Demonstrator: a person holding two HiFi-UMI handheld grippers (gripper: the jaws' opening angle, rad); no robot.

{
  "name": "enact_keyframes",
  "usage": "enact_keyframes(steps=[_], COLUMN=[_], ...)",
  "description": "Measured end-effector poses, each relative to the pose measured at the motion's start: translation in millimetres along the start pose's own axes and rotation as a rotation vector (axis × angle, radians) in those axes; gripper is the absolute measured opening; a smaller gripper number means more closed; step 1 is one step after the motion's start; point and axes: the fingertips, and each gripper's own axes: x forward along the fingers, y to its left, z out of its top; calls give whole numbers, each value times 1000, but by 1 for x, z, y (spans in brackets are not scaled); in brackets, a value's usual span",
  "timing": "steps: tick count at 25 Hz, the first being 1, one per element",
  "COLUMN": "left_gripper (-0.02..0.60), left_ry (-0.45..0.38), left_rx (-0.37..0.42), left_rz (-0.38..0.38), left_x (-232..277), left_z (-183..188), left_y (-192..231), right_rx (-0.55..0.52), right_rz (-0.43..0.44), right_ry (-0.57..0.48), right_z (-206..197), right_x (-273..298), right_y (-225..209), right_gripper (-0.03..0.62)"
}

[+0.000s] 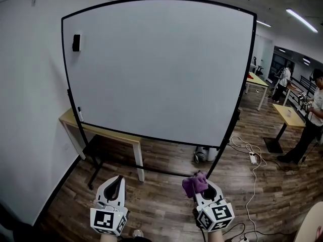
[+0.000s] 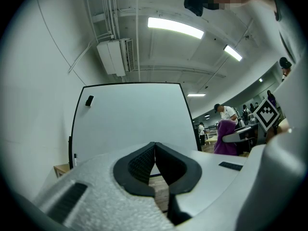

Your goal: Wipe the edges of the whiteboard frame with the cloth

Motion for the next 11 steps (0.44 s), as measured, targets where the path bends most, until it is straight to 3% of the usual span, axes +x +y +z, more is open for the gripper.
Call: enact_keyframes(steps=[11], left_gripper=[18], left_ry=[0], left_rx=[4], left_rz=[-3], left_x=[1], left_z=[1], left_y=[3], right_rx=[2], right_rz=[6], right_ry=[-9], right_z=[2], right_x=[4], right_y=[6], right_gripper=[110])
